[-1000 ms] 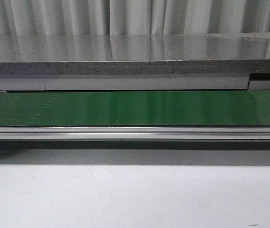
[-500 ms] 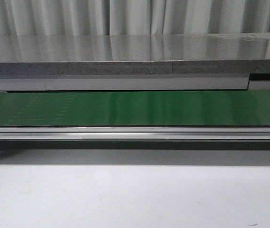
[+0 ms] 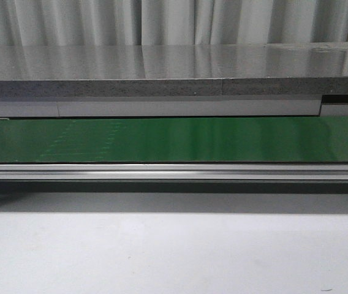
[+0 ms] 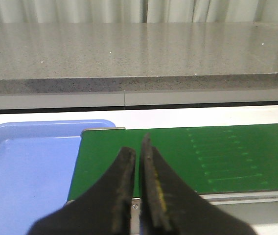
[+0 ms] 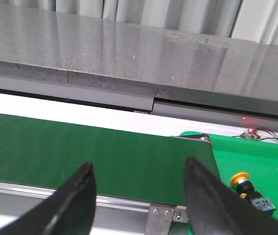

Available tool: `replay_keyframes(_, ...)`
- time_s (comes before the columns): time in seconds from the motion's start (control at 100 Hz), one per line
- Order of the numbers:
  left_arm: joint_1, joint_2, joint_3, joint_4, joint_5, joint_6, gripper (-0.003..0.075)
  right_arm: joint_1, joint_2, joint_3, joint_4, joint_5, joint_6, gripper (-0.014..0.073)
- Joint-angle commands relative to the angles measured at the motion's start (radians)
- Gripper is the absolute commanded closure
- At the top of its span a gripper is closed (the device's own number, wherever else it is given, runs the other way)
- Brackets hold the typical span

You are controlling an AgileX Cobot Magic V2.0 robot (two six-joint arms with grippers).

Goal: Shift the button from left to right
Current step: 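Lower the button into the green tray and open the right gripper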

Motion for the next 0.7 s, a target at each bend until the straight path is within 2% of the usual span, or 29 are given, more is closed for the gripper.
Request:
replay_keyframes(0.0, -0.008, 0.006, -0.028, -0.014, -0.080, -0.001, 0.0715, 0.001, 0.007, -0.023, 0.008, -0.066, 0.003, 0.0344)
replay_keyframes(0.17, -0.008, 0.006, -0.028, -0.014, -0.080, -0.001, 0.0715, 0.001, 0.007, -0.023, 0.008, -0.068, 0.003, 0.0583)
replay_keyframes(0.25, -0.008, 0.006, -0.028, -0.014, -0.080, -0.001, 0.0715, 0.001, 0.007, -0.023, 0.008, -0.067, 0.003, 0.0670)
replay_keyframes(0.69, -0.008, 0.006, -0.028, -0.014, -0.080, -0.001, 0.0715, 0.001, 0.007, -0.023, 0.008, -0.067, 0.003, 0.0662)
